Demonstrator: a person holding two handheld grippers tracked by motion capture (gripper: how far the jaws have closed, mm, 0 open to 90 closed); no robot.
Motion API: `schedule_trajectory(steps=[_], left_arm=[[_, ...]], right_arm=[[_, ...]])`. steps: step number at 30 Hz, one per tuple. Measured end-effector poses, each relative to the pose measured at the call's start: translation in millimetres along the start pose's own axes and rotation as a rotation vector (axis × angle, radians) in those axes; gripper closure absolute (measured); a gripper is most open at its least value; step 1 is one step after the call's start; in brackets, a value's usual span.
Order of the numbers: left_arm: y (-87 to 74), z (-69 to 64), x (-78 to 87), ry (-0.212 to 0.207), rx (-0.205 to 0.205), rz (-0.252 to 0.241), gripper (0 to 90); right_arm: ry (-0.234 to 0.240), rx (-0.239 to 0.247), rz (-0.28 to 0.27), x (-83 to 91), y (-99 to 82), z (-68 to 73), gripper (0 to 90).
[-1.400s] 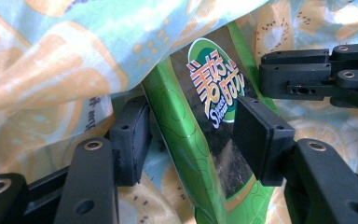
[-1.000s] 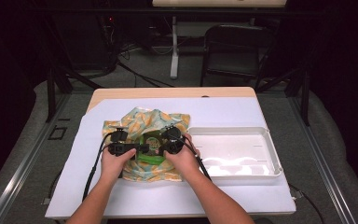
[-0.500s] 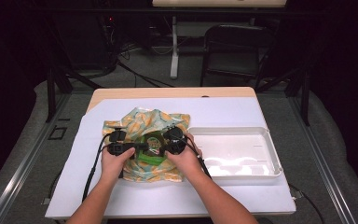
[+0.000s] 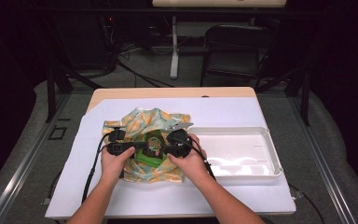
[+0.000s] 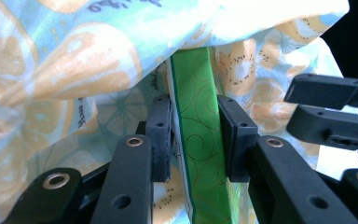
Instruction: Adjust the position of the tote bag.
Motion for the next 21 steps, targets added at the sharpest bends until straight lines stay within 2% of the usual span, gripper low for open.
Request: schedule_trajectory(steps=[5,6,11,12,17,21], left_arm=[[0.8,0.7,2.5,0.0,-0.005,-0.006,70.8],[0.5,0.1,2.7,-0.002,0.005,-0.006,71.0],[0.7,0.4,2.7,0.0,-0.004,-0.009,71.3],[0.6,-0.3,2.5,-0.001,0.007,-0.01,71.3],[0.7,0.1,2.4,-0.003,0.008,-0.009,71.4],[0.8,-0.8,2.9,-0.003,0.002,-0.013,71.6]], right_arm=[[-0.007,0.042,-0.045,6.6,13.5,1.5,64.5],[-0.016,0.065,-0.056,8.8,17.4,1.8,64.4],[-0.097,0.166,-0.077,15.1,29.8,3.9,60.7],[-0.113,0.185,-0.085,16.0,31.9,4.1,59.7],[-0.176,0.266,-0.076,14.2,37.9,2.3,54.6],[-0.197,0.291,-0.064,6.4,42.2,-2.8,50.4]])
Point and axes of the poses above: each handheld gripper's, and its own axes: x roughly backward along the jaws, y roughly out of its top, z roughly to its left, the point moved 5 cm from there along -x, roughly forward along the jaws, and after that the axes turned 6 degrees about x, right-handed, at the moved point
